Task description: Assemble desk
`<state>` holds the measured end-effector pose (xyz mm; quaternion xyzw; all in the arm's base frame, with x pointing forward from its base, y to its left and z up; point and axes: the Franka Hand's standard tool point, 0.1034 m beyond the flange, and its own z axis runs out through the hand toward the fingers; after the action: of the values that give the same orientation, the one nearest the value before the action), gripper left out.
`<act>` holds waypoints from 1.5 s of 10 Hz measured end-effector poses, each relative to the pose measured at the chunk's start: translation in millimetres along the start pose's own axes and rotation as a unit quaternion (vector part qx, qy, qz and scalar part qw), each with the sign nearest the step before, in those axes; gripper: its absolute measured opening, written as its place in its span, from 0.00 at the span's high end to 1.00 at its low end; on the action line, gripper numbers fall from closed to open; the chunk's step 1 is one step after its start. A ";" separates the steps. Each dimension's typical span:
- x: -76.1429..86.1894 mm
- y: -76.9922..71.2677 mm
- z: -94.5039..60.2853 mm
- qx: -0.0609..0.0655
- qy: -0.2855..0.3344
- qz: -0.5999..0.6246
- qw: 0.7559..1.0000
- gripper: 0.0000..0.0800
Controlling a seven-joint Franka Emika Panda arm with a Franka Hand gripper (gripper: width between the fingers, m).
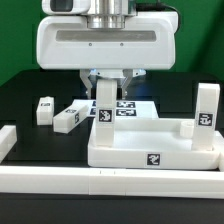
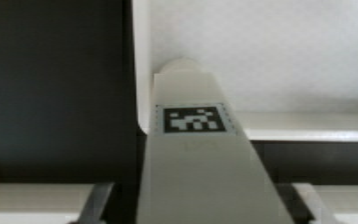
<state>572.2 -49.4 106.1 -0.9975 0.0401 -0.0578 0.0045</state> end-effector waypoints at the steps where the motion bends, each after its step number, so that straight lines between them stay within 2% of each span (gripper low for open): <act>1: -0.1 1.5 0.2 0.002 0.000 0.059 0.998 0.64; 6: -0.7 5.9 1.7 0.010 0.000 0.237 0.972 0.64; 10: -1.8 3.7 2.5 0.009 -0.001 0.436 0.900 0.64; 13: -1.6 3.9 2.1 0.014 -0.006 0.520 0.854 0.64; 14: -1.7 3.0 2.3 0.016 -0.007 0.528 0.849 0.54; 15: -1.8 2.1 2.6 0.017 -0.008 0.525 0.851 0.37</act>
Offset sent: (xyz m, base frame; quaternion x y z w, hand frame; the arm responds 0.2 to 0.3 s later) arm -0.0090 -0.0007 -0.0054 0.0034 -0.0198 0.2558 0.9665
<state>570.6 -51.3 103.3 -0.8283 0.5565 -0.0399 0.0516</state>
